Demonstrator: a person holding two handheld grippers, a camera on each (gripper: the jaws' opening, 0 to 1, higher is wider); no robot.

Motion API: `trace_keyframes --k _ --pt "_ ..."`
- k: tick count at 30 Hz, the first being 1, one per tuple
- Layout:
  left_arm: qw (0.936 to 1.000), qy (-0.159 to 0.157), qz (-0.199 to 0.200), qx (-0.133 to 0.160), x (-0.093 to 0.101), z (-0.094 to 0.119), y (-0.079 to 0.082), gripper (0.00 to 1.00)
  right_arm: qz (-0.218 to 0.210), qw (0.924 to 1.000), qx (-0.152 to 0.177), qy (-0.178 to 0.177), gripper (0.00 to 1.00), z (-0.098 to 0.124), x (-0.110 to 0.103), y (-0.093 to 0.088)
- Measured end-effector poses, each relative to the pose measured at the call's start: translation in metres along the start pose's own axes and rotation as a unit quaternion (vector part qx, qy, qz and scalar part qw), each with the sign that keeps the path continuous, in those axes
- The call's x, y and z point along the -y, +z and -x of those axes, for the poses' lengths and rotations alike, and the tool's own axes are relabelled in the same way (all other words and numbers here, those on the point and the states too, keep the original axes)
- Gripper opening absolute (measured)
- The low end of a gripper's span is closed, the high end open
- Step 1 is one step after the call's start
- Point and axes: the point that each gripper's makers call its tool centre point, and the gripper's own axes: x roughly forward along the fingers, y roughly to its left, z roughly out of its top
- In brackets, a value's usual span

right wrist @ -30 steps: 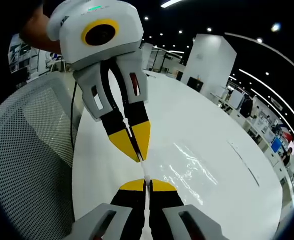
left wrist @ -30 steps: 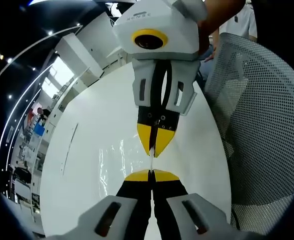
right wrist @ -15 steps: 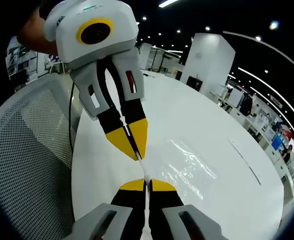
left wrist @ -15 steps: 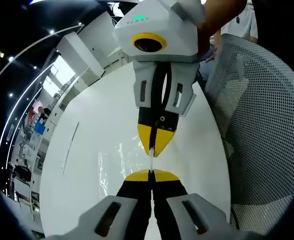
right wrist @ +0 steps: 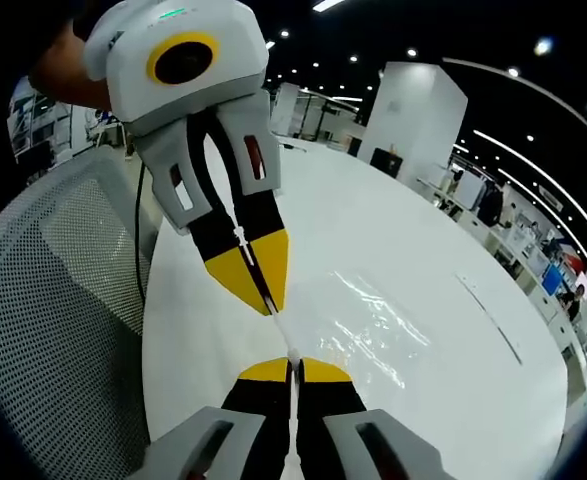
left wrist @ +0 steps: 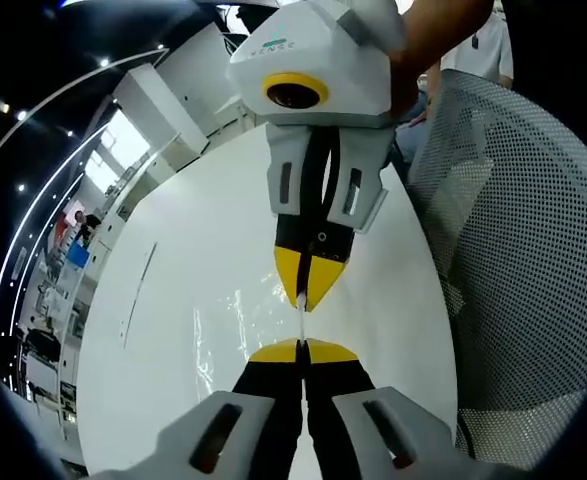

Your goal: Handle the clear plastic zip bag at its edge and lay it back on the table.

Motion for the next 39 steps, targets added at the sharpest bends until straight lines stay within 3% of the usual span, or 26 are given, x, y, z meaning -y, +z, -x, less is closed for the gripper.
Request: trace_keyframes --k 39 --pt "1.0000 0.001 0.004 0.001 -0.0026 0.0049 0.0017 0.00 -0.019 0.9997 -0.011 -0.008 0.00 0.0000 0.0071 -0.0091"
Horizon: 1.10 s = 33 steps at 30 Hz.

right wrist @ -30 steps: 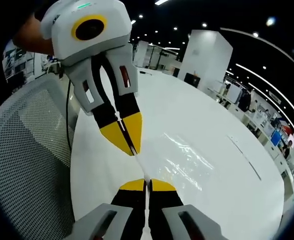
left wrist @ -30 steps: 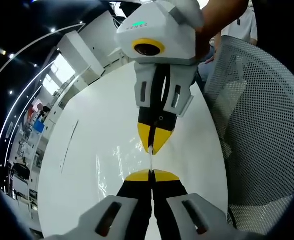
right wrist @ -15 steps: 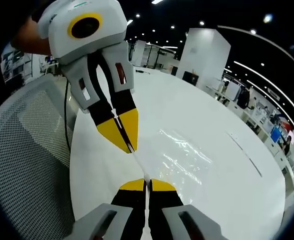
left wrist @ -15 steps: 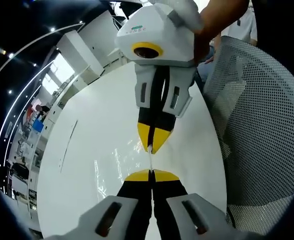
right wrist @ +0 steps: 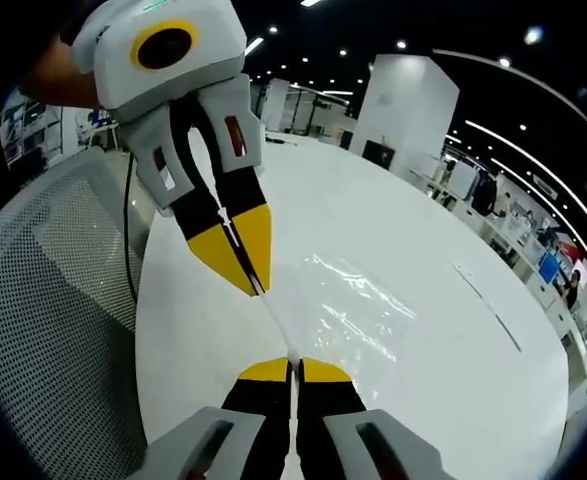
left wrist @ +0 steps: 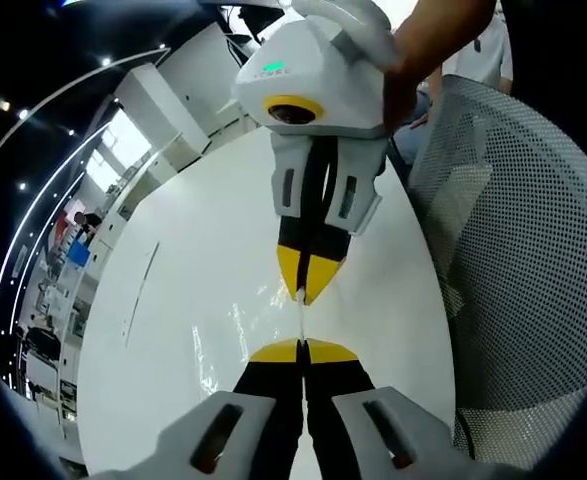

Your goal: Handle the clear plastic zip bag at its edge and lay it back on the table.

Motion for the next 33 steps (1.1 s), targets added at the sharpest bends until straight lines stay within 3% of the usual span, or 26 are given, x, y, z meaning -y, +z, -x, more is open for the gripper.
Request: trace_keyframes --k 33 --pt "0.9993 0.010 0.031 0.016 -0.006 0.024 -0.002 0.00 -0.015 0.9999 -0.003 -0.006 0.00 0.003 0.006 -0.008"
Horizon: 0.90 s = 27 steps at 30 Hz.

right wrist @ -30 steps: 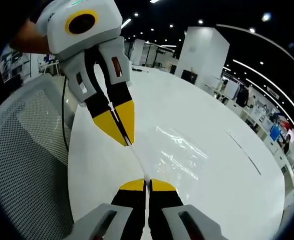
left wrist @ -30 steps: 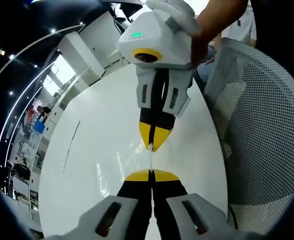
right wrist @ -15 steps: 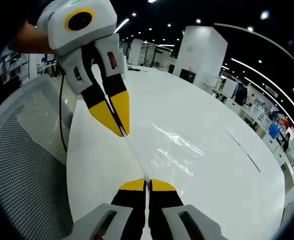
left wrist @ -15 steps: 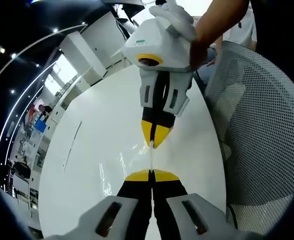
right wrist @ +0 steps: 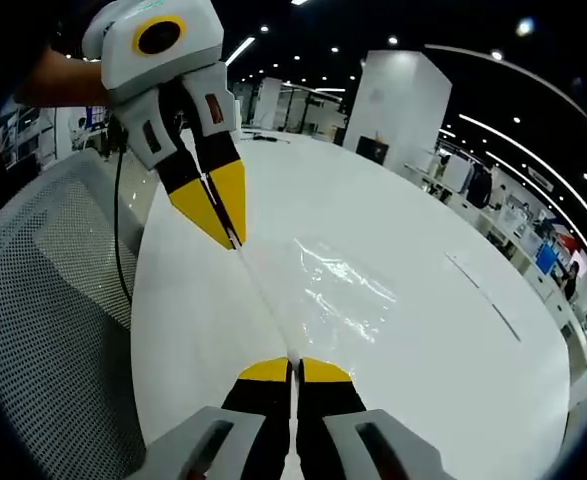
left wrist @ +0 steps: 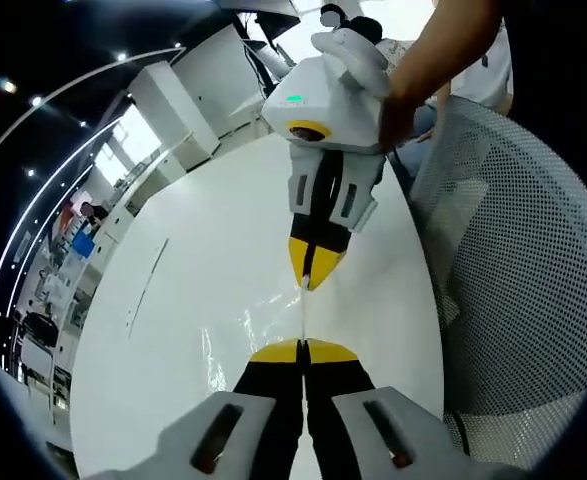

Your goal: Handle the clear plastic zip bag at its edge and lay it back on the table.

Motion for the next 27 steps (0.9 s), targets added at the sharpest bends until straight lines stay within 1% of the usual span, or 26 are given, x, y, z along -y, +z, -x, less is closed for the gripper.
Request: trace_keyframes --k 11,17,27 --pt "1.0000 -0.003 0.006 0.006 0.001 0.009 0.000 0.00 -0.005 1.0000 -0.003 -0.004 0.00 0.002 0.002 -0.005" --pt "0.9999 0.002 0.009 0.009 -0.003 0.016 0.000 0.00 -0.011 0.9999 -0.006 -0.006 0.00 0.004 0.004 -0.010" --pt "0.9999 0.001 0.007 0.009 -0.001 0.025 0.001 0.00 -0.017 0.9998 -0.010 -0.009 0.00 0.007 0.006 -0.018"
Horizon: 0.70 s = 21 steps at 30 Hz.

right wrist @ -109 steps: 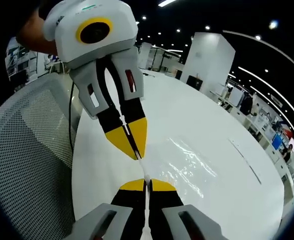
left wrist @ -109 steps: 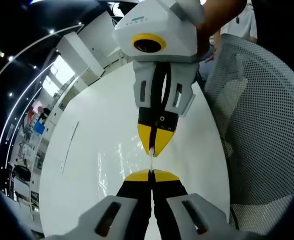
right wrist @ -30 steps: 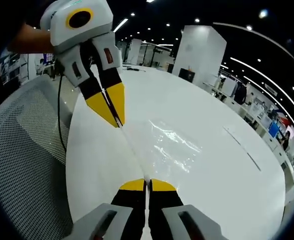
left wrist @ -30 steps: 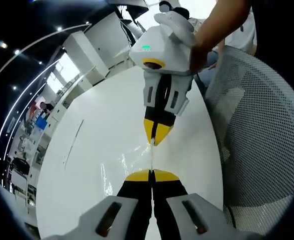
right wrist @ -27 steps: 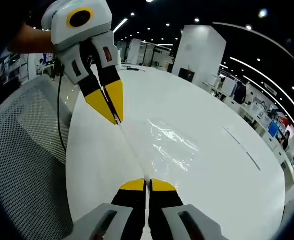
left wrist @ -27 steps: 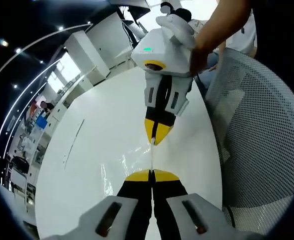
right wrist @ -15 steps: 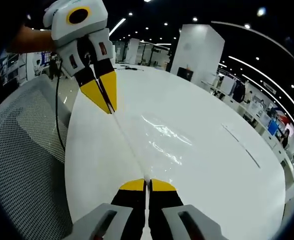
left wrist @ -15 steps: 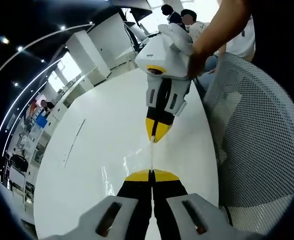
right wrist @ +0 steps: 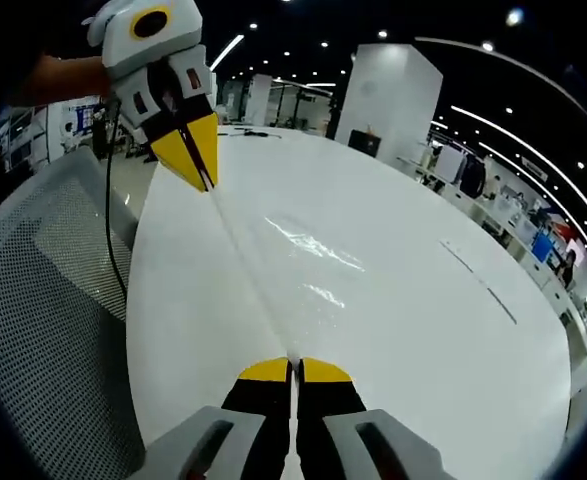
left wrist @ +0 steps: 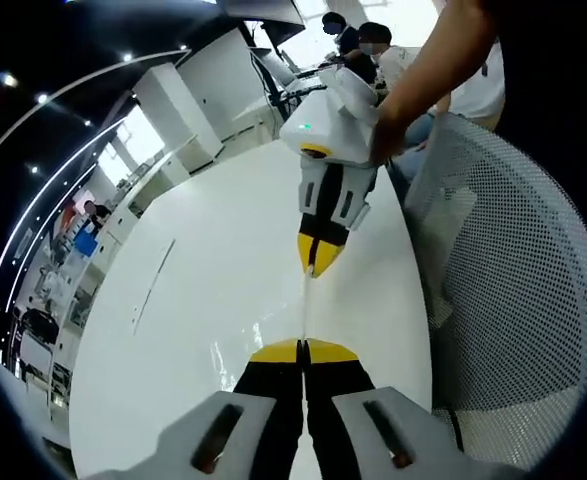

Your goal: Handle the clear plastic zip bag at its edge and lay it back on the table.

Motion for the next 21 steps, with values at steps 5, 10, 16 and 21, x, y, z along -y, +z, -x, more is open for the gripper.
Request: trace_keyframes --k 5,10,16,21 --pt "1.0000 0.002 -0.004 -0.002 0.000 0.006 -0.001 0.00 -0.003 1.0000 -0.002 -0.001 0.00 0.000 0.001 -0.003" --pt "1.0000 0.003 -0.001 -0.001 0.000 0.012 -0.002 0.00 -0.007 1.0000 0.003 0.000 0.00 0.001 0.001 -0.003" --pt "1.0000 0.004 -0.004 -0.002 0.001 0.013 -0.003 0.00 -0.002 1.0000 -0.001 -0.001 0.00 0.000 0.000 -0.003" --pt "1.0000 0.000 -0.008 -0.005 0.003 0.011 -0.002 0.00 0.000 1.0000 -0.004 -0.002 0.00 0.004 -0.004 -0.003"
